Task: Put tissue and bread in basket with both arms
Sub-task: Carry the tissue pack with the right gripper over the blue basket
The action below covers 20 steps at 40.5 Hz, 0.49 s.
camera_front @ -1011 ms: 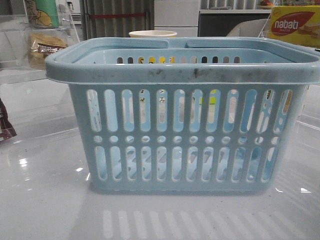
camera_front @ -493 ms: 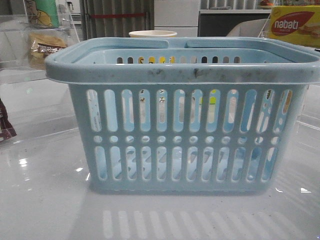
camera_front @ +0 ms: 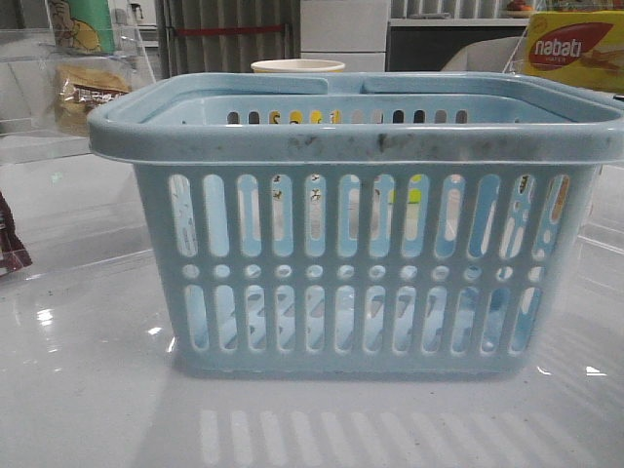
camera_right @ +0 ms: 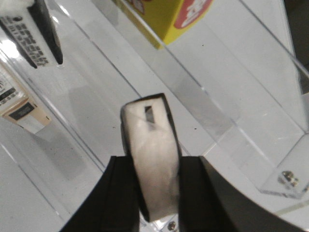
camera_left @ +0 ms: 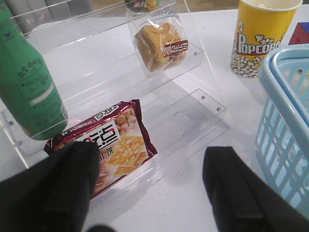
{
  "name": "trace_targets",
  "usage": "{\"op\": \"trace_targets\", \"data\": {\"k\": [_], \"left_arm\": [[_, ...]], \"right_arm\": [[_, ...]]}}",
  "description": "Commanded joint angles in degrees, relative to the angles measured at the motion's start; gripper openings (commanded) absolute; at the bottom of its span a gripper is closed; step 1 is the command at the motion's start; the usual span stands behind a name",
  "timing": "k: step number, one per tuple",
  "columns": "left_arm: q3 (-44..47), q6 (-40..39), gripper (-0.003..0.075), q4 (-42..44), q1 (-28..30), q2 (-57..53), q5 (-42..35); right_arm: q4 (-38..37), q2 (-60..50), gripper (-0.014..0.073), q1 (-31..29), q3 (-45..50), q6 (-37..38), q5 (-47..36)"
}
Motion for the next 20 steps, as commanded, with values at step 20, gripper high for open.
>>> {"op": "trace_targets", "data": {"k": [20], "left_arm": [[-1.58, -0.52, 0.0517, -0.60, -0.39, 0.13, -4.95]], "right_arm": [[1.69, -18.98, 0.0196, 9.15, -2.24, -6.60, -0.69]]}}
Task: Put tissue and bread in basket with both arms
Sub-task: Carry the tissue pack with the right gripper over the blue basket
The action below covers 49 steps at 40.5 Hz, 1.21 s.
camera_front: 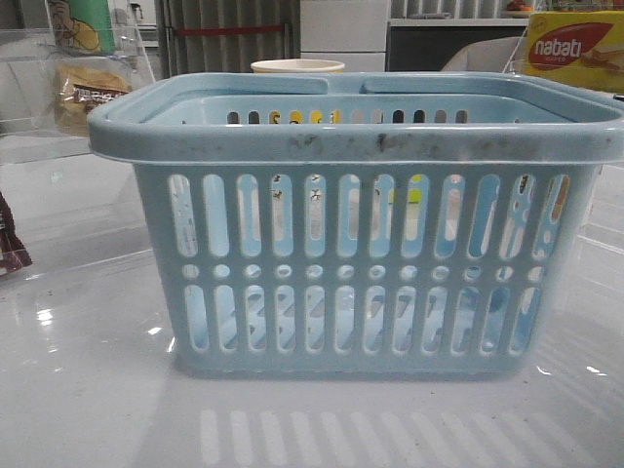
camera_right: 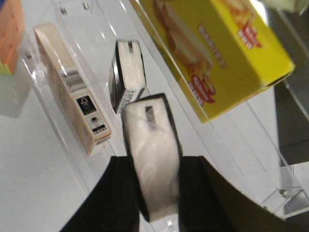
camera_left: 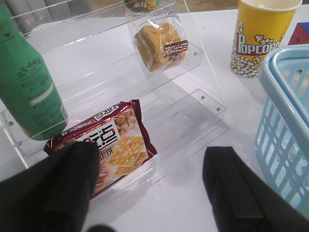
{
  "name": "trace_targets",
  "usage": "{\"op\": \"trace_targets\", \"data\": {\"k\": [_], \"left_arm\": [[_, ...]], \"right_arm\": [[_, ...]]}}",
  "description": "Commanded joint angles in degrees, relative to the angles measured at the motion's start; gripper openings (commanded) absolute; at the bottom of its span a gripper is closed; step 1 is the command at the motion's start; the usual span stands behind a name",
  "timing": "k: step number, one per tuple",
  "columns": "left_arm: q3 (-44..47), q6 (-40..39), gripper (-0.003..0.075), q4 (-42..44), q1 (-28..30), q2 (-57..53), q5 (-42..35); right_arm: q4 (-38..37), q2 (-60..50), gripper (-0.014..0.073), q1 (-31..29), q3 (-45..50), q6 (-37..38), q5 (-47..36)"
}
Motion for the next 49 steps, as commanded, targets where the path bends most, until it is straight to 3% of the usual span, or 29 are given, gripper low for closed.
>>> {"op": "trace_targets", "data": {"k": [1, 9, 18, 30, 39, 43, 49], "left_arm": [[-1.58, -0.52, 0.0517, -0.50, -0.39, 0.13, -4.95], [-1.58, -0.52, 0.0517, -0.50, -0.39, 0.13, -4.95], [-1.58, -0.52, 0.0517, -0.50, -0.39, 0.13, -4.95], [-1.58, -0.52, 0.0517, -0.50, -0.39, 0.13, -4.95], [-1.58, -0.52, 0.0517, -0.50, -0.39, 0.13, -4.95], [-1.58, -0.52, 0.0517, -0.50, -0.39, 0.13, -4.95], [-1.58, -0.52, 0.0517, -0.50, -0.39, 0.13, -4.95]], "right_arm": [[2.86, -7.64, 0.0196, 1.45, -2.24, -0.51, -1.36], [16.56, -15.83, 0.0196, 5.38, -2.13, -0.63, 5.69], [25.50, -19.28, 0.0196, 12.75, -1.95, -3.76, 11.33], [26.72, -18.47, 0.0196, 24.45, 6.90, -4.89, 6.24], [28.56, -13.79, 0.0203, 26.10, 11.98, -4.89, 3.00], [28.92, -11.32, 0.0283, 26.10, 12.09, -4.89, 2.48], [29.03, -9.28, 0.0507, 26.10, 12.09, -4.89, 0.66]]}}
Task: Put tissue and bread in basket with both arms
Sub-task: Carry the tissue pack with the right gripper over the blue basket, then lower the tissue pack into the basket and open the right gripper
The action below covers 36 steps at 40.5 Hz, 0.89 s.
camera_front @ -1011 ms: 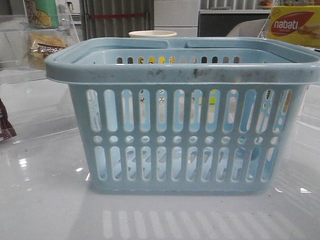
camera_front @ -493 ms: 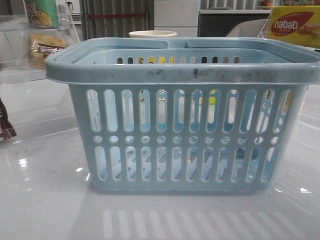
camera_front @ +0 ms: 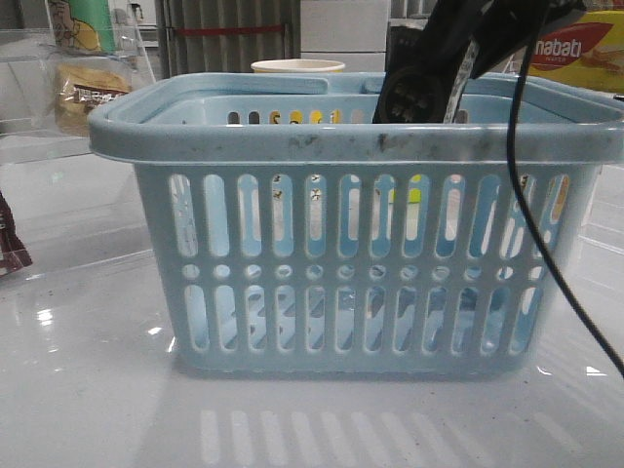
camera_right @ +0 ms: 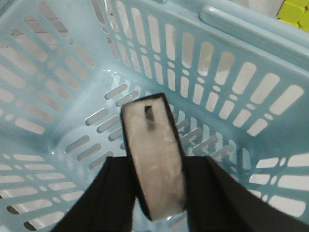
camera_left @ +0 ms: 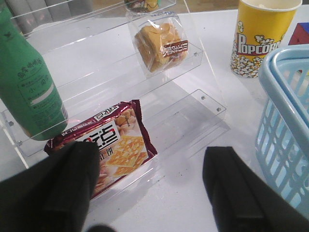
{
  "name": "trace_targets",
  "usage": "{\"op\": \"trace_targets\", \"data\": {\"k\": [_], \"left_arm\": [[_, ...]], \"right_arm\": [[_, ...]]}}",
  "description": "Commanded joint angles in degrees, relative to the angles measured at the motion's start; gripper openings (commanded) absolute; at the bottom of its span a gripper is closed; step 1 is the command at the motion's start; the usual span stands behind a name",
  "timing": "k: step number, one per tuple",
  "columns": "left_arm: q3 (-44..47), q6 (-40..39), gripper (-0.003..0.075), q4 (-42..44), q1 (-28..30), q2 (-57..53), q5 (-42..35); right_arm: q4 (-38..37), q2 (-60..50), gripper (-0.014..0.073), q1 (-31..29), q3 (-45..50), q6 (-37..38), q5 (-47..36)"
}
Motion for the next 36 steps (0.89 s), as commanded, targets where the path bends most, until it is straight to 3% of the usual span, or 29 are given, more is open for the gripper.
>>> {"op": "trace_targets", "data": {"k": [1, 20, 36], "left_arm": [[-1.58, -0.52, 0.0517, -0.50, -0.39, 0.13, -4.95], [-1.58, -0.52, 0.0517, -0.50, -0.39, 0.13, -4.95], [-1.58, -0.52, 0.0517, -0.50, -0.39, 0.13, -5.47]], "right_arm": [[1.61, -1.34, 0.0532, 0.13, -1.63, -0.70, -4.86], [1.88, -13.48, 0.0551, 0.13, -0.44, -0.75, 1.82], [-0.47, -32.11, 0.0551, 0.13, 14.50, -0.82, 1.59]]}}
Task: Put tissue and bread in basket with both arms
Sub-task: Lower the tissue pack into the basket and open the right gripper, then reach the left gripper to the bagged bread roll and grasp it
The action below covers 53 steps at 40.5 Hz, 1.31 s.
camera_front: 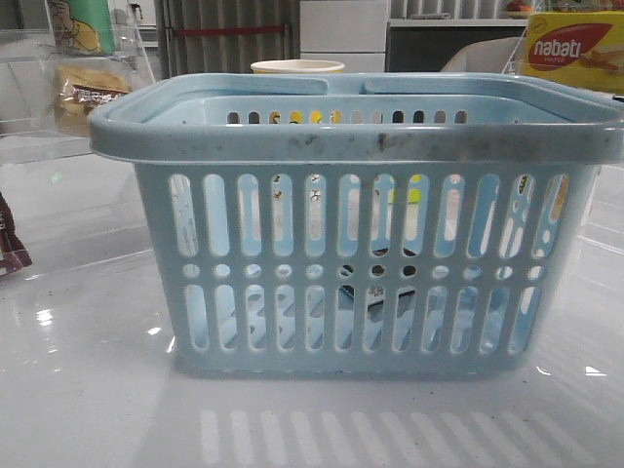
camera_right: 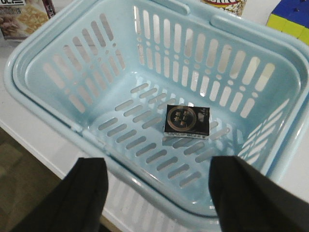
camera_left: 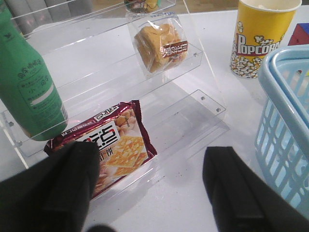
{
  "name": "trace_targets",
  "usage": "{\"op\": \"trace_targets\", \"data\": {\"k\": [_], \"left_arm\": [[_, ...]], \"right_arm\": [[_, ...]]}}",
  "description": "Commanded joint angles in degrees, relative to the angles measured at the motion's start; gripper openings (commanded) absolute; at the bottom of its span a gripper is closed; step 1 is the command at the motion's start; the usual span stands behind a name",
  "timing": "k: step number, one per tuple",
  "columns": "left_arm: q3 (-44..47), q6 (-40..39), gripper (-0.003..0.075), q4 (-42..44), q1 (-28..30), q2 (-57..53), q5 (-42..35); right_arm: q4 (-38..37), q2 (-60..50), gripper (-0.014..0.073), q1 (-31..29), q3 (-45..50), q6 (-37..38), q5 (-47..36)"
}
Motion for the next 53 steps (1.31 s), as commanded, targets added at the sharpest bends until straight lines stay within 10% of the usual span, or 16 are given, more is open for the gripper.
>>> {"op": "trace_targets", "data": {"k": [1, 53], "left_arm": [[-1.58, -0.52, 0.0517, -0.50, -0.39, 0.13, -5.44], [-47.20, -0.52, 0.0614, -7.07, -0.30, 63.98, -12.15]], "right_arm": [[-0.34, -4.75, 0.0551, 0.13, 1.87, -0.73, -3.14], [-0.73, -10.34, 0.0551, 0.08, 6.41, -0.73, -2.67]]}}
